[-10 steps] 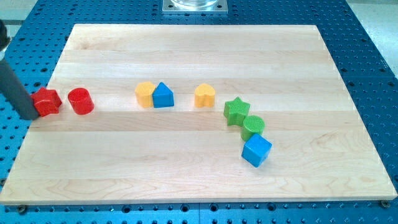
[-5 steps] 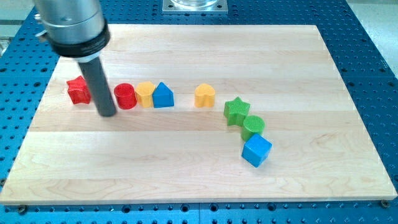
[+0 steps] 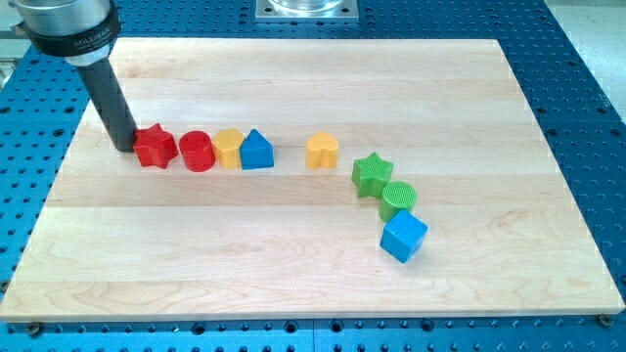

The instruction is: Separate the green blocks

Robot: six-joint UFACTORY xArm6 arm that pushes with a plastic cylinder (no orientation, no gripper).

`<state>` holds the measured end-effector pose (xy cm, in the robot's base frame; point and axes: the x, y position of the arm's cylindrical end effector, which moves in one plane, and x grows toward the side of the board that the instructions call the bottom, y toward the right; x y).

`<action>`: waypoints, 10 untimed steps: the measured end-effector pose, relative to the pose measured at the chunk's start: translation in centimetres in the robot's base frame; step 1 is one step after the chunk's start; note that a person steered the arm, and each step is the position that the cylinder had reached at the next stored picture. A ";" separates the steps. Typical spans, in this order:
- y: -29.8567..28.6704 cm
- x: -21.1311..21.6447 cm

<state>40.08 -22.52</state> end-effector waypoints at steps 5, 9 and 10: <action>-1.1 2.8; 28.6 9.0; 34.6 7.9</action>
<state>48.00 12.11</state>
